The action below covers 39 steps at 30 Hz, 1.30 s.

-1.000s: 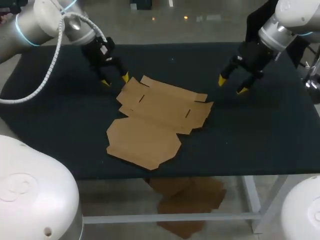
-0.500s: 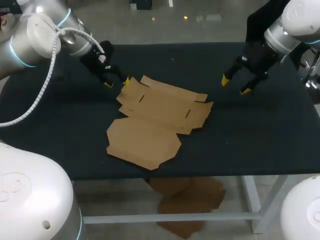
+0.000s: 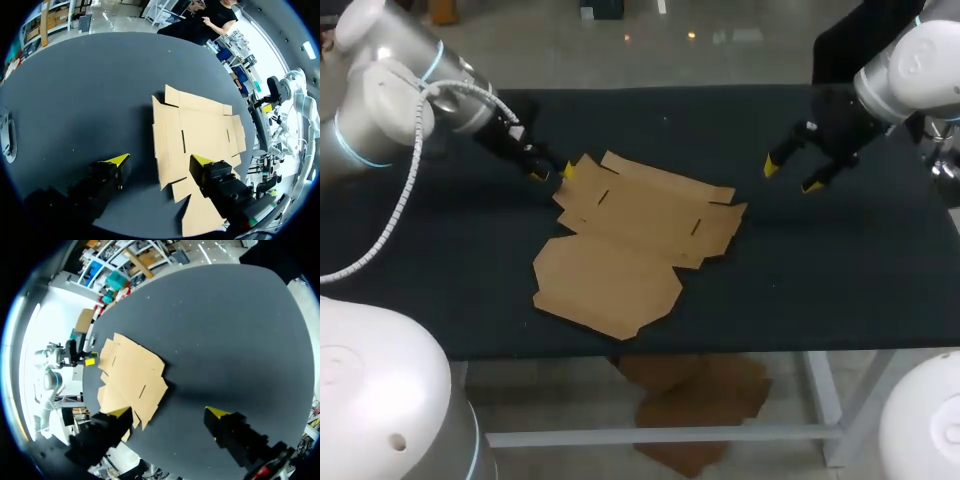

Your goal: Assemble the packaging by folding the flat box into shape, placing the metal phone stand inside, and closing the box properly

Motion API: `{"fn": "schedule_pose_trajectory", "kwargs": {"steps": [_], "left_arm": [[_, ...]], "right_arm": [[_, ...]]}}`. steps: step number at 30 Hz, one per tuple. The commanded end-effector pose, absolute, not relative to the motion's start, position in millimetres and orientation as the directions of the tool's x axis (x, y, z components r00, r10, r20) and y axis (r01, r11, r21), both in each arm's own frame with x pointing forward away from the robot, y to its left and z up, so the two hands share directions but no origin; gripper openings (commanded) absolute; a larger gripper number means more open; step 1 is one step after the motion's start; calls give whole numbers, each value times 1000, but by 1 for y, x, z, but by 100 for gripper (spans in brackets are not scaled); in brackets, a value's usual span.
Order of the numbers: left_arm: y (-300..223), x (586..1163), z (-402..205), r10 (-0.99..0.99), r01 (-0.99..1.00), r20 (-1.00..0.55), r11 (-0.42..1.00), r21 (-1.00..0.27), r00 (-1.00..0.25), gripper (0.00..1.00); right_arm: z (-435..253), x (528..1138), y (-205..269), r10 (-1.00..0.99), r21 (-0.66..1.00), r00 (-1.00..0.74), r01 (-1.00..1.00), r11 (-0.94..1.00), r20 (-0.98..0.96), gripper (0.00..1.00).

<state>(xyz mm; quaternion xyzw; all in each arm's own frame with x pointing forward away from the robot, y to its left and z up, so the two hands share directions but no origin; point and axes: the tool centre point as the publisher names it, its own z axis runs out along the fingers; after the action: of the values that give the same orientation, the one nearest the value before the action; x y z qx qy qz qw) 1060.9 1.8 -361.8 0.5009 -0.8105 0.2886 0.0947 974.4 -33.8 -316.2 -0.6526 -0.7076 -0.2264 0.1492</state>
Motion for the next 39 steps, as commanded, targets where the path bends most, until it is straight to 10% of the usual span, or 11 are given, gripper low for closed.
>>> {"fn": "schedule_pose_trajectory", "kwargs": {"steps": [1,6,9,14,16,39], "left_arm": [[-3,1057,-373,-751,-863,449,323,-390,-484,78],[-6,1056,-383,-744,-863,469,293,-412,-477,95],[-9,1055,-388,-748,-864,466,287,-415,-472,87],[-13,1055,-394,-764,-861,455,252,-442,-457,36],[-13,1056,-395,-767,-858,455,235,-456,-452,0],[-21,1111,-368,-517,-697,493,645,-314,-700,0]], "right_arm": [[-316,973,-34,857,129,-103,991,43,504,100],[-316,973,-34,857,129,-103,991,43,504,100],[-316,973,-34,857,129,-103,991,43,504,100],[-316,973,-34,857,129,-103,991,43,504,100],[-316,973,-34,857,129,-103,991,43,504,100],[-316,973,-34,857,129,-103,991,43,504,100]]}}
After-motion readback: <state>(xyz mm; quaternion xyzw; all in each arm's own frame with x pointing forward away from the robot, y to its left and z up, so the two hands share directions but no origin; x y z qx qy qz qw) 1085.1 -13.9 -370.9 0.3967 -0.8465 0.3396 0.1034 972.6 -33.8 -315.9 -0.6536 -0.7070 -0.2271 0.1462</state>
